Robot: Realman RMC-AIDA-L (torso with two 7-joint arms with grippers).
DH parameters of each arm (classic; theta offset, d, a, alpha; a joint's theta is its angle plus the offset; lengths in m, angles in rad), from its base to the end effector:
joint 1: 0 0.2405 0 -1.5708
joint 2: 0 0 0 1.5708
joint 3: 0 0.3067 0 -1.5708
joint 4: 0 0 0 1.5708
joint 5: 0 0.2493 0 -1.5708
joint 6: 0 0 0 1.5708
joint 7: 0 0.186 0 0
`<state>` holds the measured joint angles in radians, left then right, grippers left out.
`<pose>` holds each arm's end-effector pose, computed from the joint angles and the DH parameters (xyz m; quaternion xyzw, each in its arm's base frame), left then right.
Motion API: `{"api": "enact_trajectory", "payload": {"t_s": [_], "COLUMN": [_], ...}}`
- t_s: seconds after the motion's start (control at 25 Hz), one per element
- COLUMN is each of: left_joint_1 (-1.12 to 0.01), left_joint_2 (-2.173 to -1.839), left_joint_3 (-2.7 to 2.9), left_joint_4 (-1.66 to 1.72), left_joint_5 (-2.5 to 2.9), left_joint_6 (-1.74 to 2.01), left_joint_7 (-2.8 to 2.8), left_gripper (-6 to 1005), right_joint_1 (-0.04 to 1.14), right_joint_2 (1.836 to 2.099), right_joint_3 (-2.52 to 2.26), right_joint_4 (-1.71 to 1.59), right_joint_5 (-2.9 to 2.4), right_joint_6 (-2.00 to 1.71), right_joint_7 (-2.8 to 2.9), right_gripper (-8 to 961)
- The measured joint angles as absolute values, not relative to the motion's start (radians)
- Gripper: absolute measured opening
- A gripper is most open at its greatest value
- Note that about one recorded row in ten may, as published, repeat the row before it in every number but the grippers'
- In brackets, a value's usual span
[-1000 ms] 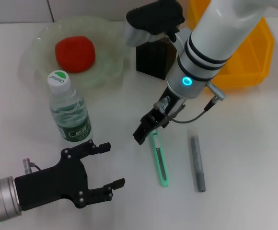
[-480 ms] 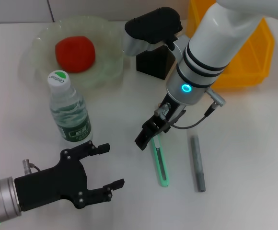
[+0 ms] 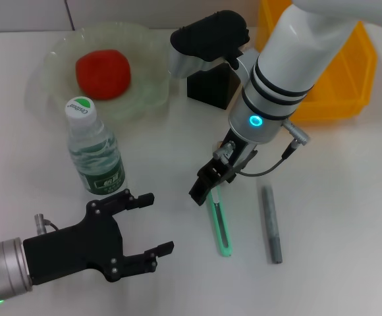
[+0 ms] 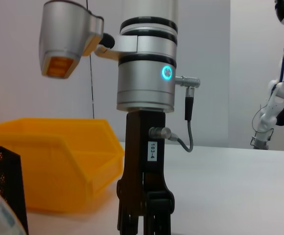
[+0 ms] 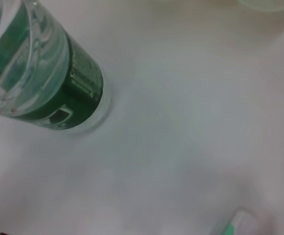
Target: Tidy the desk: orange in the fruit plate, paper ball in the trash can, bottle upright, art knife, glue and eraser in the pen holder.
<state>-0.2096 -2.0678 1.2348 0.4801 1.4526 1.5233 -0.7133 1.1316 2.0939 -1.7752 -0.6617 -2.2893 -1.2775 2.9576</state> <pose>-0.3520 0.2709 -0.1230 -0.9411 -0.0678 -0.2884 0.1628 0.1372 0.4439 -0.1983 -0.8806 0.3947 -0.2398 0.1061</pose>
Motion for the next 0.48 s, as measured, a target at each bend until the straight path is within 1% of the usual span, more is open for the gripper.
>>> {"api": "enact_trajectory", "payload": {"t_s": [0.12,0.4,0.48], "left_joint_1": [-0.221,-0.226,-0.226], "left_joint_2": [-2.068,-2.068,-2.068], "left_joint_3": [1.235,1.239,1.239], "left_joint_4": [0.48,0.48,0.48], "left_joint_5": [1.453,1.453,1.453], "left_joint_6": [1.523,1.523,1.523], "left_joint_7": [-0.713,-0.713,-0.713], "left_gripper": [813,813,813], "right_joint_1": [1.153,1.153,1.153], "right_joint_2": [2.094,2.094,2.094], "right_joint_3": [-1.77,-1.768,-1.768], "right_joint_4": [-0.616,-0.609,-0.609], "right_joint_5": [-2.289,-2.287,-2.279], "right_joint_6": [-1.274,-1.254,-1.249], "right_joint_7": [2.958,2.958,2.958], "right_gripper": [700,674,605]}}
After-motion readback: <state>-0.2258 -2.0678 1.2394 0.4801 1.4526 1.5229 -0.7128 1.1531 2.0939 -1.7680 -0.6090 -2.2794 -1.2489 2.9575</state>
